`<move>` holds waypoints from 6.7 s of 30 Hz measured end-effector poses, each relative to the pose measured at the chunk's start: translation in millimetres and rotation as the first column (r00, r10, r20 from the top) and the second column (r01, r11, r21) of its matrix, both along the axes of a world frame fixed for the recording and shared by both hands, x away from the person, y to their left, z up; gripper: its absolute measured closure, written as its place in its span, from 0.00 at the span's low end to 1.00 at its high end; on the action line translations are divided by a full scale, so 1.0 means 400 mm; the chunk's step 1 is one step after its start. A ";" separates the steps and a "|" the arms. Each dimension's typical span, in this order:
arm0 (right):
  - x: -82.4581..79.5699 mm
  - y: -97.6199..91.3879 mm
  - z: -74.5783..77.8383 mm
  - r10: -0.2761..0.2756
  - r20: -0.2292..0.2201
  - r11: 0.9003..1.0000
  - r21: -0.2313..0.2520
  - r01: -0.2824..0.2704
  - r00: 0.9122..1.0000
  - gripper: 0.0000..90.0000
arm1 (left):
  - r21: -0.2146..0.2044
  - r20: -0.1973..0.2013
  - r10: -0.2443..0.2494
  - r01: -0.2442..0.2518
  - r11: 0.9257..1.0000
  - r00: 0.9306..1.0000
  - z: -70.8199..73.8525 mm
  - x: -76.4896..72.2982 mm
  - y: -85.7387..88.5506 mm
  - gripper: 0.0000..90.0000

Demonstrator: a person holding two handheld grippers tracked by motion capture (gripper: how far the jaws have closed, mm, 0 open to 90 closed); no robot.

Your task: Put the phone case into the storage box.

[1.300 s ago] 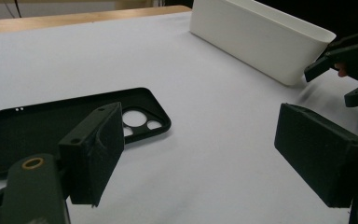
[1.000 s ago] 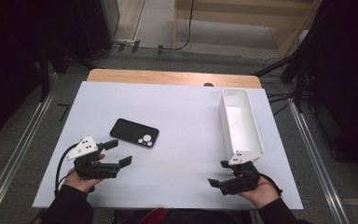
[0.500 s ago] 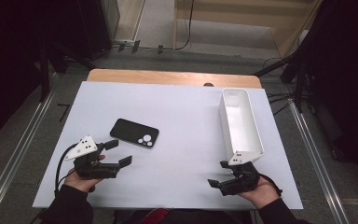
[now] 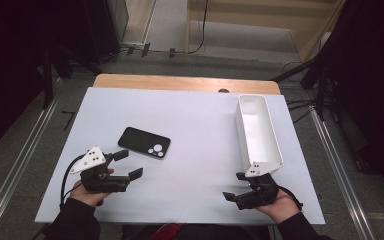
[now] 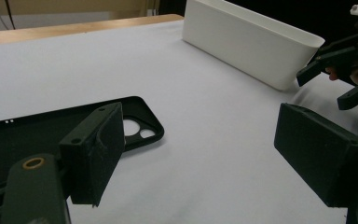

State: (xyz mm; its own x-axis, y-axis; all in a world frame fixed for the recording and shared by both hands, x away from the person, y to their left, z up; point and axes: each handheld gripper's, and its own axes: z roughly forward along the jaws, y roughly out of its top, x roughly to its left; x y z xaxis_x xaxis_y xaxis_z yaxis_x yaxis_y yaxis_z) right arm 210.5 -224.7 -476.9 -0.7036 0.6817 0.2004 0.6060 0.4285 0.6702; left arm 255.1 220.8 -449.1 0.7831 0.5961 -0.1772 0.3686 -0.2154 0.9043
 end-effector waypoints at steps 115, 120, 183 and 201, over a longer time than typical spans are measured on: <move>-0.004 -0.006 0.004 0.000 -0.004 1.000 0.009 0.000 1.000 0.17 | 0.291 -0.194 0.290 -0.228 0.929 0.937 -0.126 0.245 0.055 1.00; -0.003 -0.007 0.004 0.001 -0.004 1.000 0.009 -0.001 1.000 0.17 | 0.295 -0.198 0.266 -0.202 0.934 0.943 -0.125 0.231 0.055 1.00; -0.003 -0.004 0.005 -0.008 0.007 1.000 0.017 0.008 1.000 0.17 | 0.009 -0.083 -0.016 0.017 1.000 0.996 -0.023 0.086 0.016 0.23; -0.007 -0.003 0.011 0.014 0.053 0.999 0.048 -0.017 0.998 0.17 | 0.013 -0.085 -0.073 0.075 0.997 0.994 -0.007 0.006 -0.010 0.23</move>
State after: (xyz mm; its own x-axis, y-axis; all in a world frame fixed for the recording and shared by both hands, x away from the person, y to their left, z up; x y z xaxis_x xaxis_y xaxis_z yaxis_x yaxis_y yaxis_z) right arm 207.8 -225.7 -472.7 -0.7247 0.6609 0.1949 0.5625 0.4041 0.7213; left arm 257.3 216.7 -451.8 0.8078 0.5404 -0.2355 0.4260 -0.2590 0.8669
